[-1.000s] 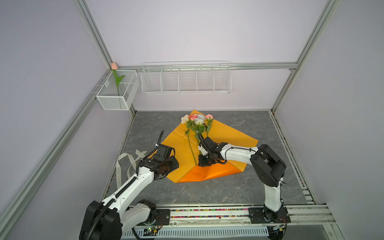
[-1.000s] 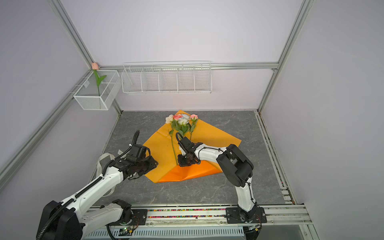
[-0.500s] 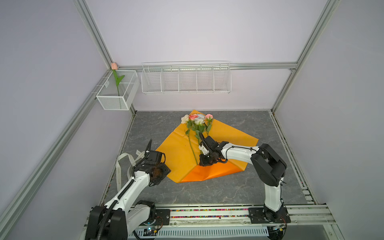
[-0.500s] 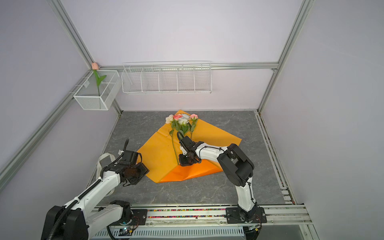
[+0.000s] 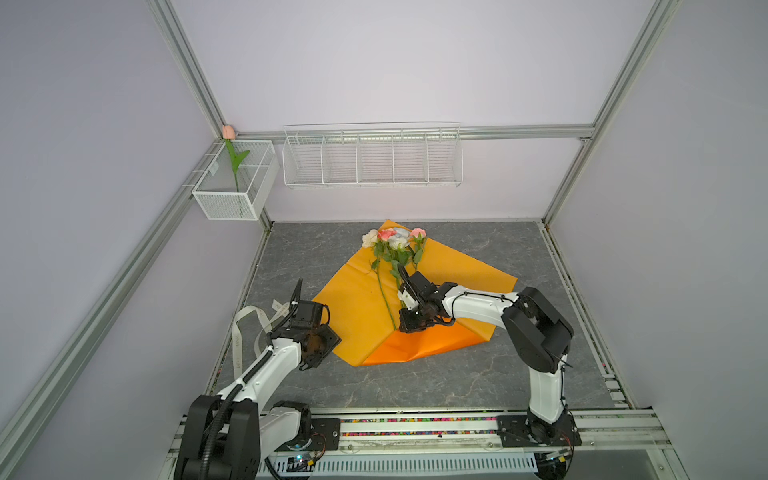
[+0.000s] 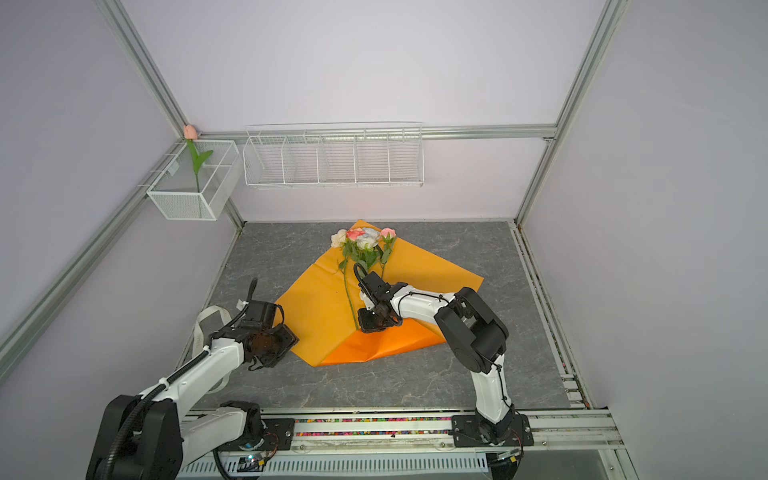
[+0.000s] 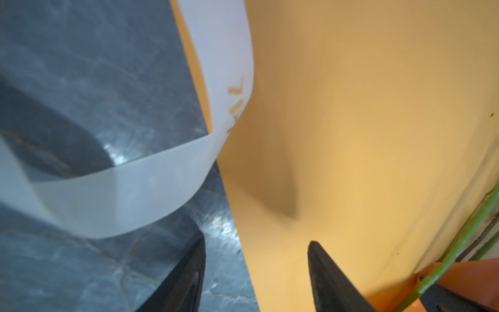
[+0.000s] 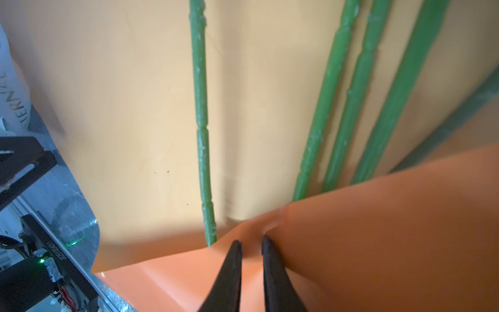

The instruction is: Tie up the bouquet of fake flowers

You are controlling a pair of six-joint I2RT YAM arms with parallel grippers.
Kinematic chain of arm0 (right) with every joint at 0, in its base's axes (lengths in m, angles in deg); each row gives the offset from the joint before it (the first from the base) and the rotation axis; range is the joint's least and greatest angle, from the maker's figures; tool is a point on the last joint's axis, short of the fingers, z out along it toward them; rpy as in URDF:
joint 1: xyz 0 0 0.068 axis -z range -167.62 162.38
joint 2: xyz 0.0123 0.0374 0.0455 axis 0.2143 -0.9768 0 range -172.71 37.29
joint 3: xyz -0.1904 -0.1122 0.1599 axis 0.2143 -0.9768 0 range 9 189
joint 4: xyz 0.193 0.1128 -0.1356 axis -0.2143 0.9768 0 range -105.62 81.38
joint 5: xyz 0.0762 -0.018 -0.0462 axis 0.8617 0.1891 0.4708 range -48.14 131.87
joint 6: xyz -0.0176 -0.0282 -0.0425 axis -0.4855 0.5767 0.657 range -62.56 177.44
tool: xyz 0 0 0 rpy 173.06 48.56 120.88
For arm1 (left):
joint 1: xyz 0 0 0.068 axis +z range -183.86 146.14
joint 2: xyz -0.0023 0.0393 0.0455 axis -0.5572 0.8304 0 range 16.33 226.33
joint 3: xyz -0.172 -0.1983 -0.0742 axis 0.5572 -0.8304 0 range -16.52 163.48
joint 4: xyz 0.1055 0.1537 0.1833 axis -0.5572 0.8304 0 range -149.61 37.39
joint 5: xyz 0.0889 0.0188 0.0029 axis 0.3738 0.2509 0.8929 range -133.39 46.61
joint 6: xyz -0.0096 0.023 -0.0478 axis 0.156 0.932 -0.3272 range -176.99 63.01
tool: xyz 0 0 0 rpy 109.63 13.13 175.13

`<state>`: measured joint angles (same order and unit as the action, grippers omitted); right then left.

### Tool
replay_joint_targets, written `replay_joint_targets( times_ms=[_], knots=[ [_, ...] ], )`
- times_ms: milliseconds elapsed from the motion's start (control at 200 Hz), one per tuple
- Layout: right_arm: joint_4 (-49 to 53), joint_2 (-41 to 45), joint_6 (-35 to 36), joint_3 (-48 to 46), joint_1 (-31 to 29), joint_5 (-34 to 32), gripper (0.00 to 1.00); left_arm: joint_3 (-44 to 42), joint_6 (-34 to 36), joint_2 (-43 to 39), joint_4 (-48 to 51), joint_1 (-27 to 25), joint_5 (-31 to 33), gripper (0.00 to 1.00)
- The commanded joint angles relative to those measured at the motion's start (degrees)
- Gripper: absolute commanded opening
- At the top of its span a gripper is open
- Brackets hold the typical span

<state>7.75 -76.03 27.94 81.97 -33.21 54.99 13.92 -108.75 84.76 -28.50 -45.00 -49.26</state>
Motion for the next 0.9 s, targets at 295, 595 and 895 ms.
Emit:
replay_joint_targets(
  times_ms=[295, 595, 895],
  knots=[
    [5.81, -2.62, 0.58, -0.44, -0.36, -1.96, 0.2, 2.16, 0.08, 13.7, -18.15, 0.9, -14.79, 0.48],
    [6.23, -3.22, 0.31, 0.22, -0.63, -1.96, 0.2, -1.2, -1.65, 12.87, -34.81, 3.57, -26.07, 0.55],
    [6.19, -3.17, -0.45, 0.97, -0.67, -1.94, 0.21, -6.03, -4.55, 0.65, -36.47, 4.81, -25.69, 0.38]
  ],
)
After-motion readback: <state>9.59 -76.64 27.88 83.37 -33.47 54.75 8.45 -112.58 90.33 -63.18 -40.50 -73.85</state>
